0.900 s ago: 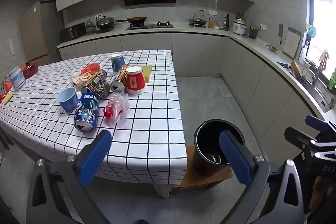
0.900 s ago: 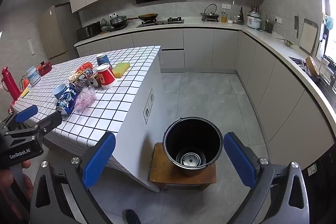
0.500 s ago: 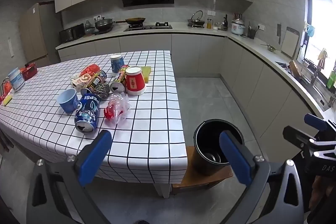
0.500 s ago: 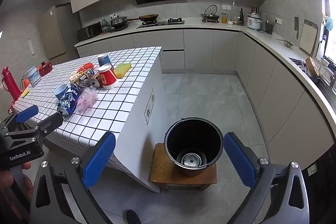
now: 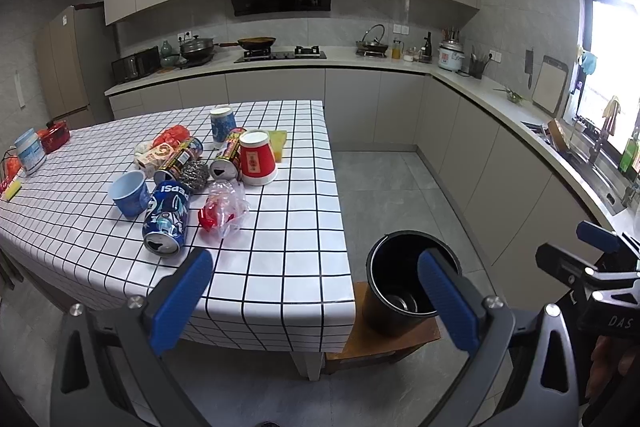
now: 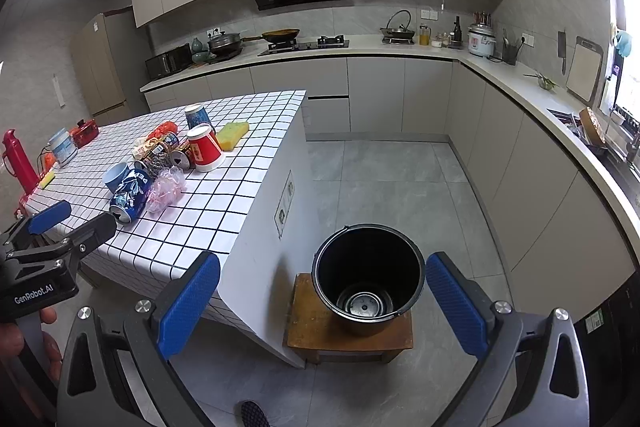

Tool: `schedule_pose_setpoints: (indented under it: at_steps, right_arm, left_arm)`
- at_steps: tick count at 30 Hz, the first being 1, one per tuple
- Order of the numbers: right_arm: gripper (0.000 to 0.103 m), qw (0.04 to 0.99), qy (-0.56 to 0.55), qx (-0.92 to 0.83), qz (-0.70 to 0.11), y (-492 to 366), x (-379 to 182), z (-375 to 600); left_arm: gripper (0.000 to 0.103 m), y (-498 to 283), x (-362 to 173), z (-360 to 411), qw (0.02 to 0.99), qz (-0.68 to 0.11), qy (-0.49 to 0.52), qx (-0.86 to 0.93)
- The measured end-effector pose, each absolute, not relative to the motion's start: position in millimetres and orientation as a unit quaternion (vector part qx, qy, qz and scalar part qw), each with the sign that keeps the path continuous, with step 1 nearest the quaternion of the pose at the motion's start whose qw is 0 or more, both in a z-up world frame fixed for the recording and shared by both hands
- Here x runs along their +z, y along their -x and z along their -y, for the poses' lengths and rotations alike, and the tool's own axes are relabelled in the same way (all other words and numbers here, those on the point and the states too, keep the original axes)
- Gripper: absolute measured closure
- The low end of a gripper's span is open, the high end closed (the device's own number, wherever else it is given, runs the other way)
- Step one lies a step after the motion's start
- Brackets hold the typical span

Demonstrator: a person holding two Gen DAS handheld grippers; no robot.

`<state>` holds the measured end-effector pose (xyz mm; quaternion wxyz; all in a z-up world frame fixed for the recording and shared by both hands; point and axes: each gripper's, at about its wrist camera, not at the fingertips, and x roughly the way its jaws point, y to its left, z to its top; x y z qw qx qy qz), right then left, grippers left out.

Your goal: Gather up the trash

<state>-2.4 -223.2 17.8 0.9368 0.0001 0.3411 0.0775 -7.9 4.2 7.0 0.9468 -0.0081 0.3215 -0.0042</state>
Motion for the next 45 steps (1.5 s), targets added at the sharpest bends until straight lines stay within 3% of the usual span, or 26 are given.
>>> schedule_pose_setpoints:
  at_steps: [45]
  right_arm:
    - [0.000, 0.938, 0.003, 0.073, -0.337, 6.9, 20.4, 226.5]
  left_arm:
    - [0.000, 6.8, 7.7, 0.6, 0.947, -0.320, 0.009, -0.008]
